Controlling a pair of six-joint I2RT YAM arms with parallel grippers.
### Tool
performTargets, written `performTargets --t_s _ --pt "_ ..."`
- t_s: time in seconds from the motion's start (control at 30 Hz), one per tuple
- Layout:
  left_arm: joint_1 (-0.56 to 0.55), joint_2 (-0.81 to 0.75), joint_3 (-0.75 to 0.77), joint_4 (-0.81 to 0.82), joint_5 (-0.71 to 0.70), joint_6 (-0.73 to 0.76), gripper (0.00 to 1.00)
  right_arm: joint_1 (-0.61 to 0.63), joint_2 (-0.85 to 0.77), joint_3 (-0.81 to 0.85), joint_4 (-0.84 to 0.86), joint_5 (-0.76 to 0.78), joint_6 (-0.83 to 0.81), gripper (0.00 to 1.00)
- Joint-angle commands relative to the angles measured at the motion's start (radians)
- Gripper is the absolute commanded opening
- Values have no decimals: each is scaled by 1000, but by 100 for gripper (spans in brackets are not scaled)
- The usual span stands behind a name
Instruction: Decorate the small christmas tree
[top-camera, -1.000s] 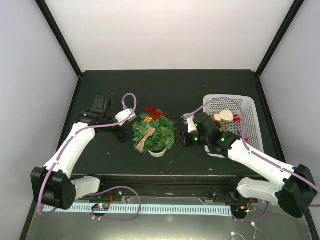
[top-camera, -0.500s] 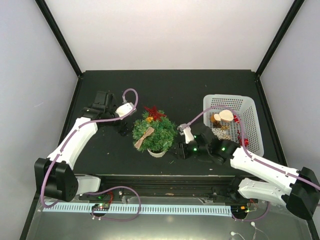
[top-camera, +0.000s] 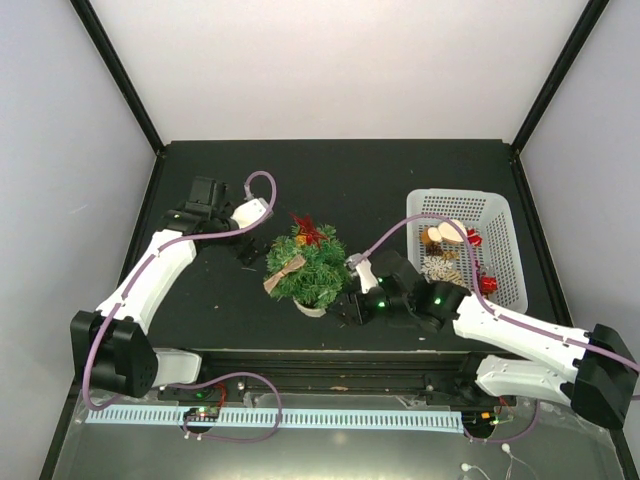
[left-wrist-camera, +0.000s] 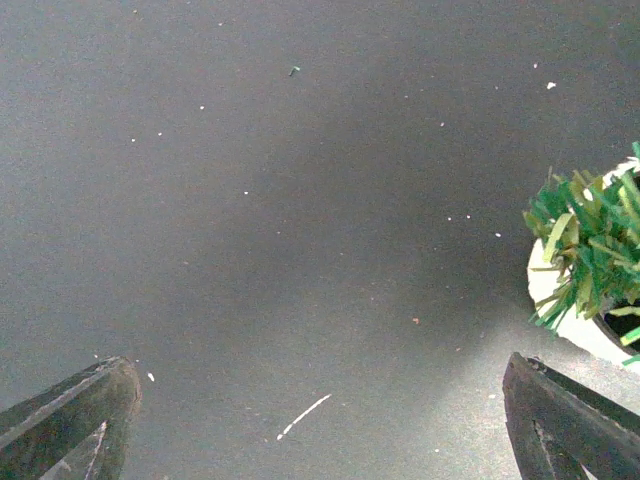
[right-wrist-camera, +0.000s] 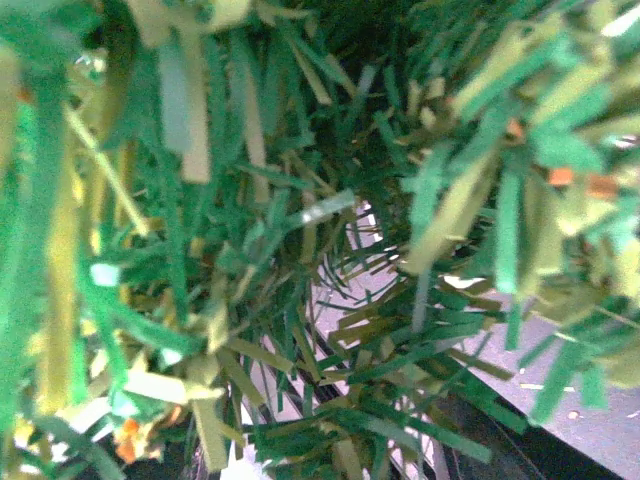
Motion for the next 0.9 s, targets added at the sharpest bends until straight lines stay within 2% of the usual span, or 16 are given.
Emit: performTargets --t_s 0.0,0.27,0.43,0.7,0.87 --pt "-1 6 36 22 -16 -27 99 34 19 31 40 3 -3 55" --pt "7 15 56 22 -39 -32 99 114 61 49 60 14 5 56" --pt "28 4 40 18 -54 -24 99 121 21 24 23 65 10 61" --pt "54 -64 -20 6 -64 -5 99 117 -98 71 -210 255 -40 74" --pt "88 -104 -71 -4 -66 13 99 67 -171 86 -314 301 -55 75"
